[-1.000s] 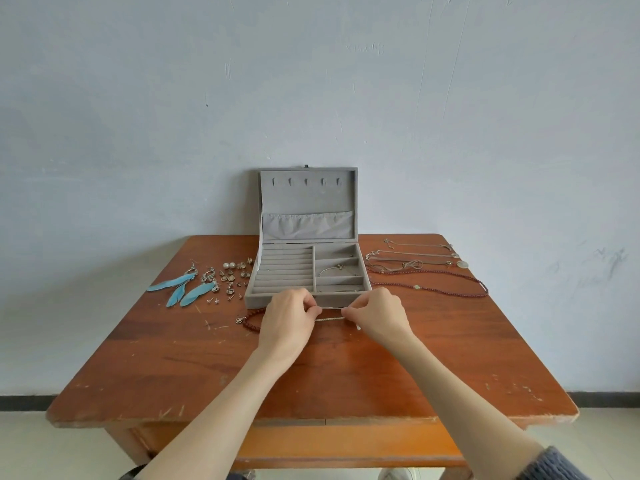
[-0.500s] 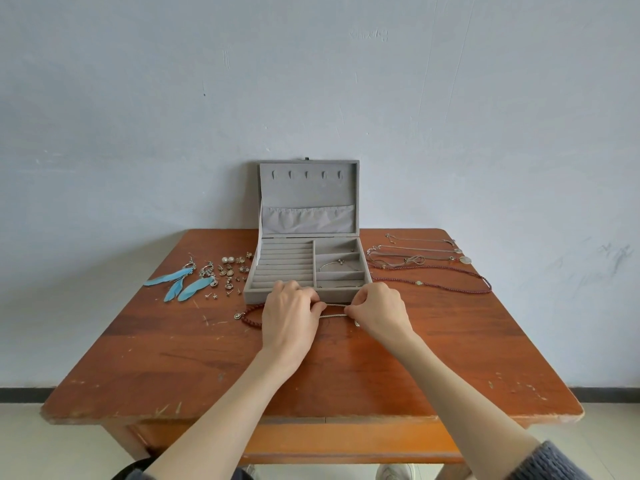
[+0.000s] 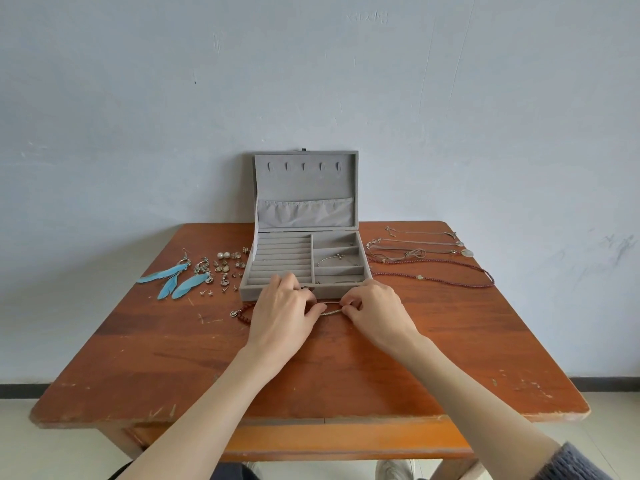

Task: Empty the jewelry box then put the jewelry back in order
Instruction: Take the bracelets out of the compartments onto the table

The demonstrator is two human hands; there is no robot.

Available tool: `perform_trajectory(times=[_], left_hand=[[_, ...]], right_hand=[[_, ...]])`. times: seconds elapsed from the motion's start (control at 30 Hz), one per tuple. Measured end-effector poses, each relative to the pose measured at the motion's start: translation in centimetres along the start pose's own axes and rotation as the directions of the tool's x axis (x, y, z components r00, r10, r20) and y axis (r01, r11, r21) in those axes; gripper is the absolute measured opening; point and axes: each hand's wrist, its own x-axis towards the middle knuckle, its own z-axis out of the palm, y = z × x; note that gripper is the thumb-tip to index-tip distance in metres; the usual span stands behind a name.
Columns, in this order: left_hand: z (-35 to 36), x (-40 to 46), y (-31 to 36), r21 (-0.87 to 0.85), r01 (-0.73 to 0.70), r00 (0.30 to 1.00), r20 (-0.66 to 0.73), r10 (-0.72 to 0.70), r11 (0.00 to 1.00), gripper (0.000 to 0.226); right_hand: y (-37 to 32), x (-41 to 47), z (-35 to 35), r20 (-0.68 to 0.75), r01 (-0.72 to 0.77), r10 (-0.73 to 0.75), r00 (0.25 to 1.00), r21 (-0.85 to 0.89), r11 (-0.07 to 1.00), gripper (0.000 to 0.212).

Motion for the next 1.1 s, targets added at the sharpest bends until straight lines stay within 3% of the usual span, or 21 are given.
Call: perform_trajectory(times=[0.17,0.4,0.6,0.83,1.1], left_hand=[[-0.1,0.1,-0.2,0.004,-0.095,0.995,-0.043,0.095,0.995,0.023],[-0.7,3.7,-0.7,-0.074,-0.093,0.996,0.008,0.094,0.993,0.027],[0.6,8.9,-1.2,0.027,-0.005,0.989,0.147,0.001,1.0,0.023],[2.8,11.6,0.3,0.322,0.038,0.976,0.19,-0.104,0.946,0.02],[3.0,12.0,0.0,0.308,-0.005,0.964,0.254,-0.077,0.951,0.021]], right_hand=[[0.3,-0.2,-0.3,-0.014,0.065,-0.065,0.998,0.005,0.998,0.017],[1.2,2.8,-2.0,-0.215,0.073,-0.078,0.974,-0.03,0.997,0.019],[1.5,7.1,-1.9,-0.142,-0.046,0.018,0.99,-0.195,0.98,0.024],[1.5,9.7,-0.8,-0.063,-0.124,0.11,0.992,-0.292,0.948,0.027],[1.5,9.8,-0.5,-0.057,-0.144,0.134,0.989,-0.234,0.961,0.025]])
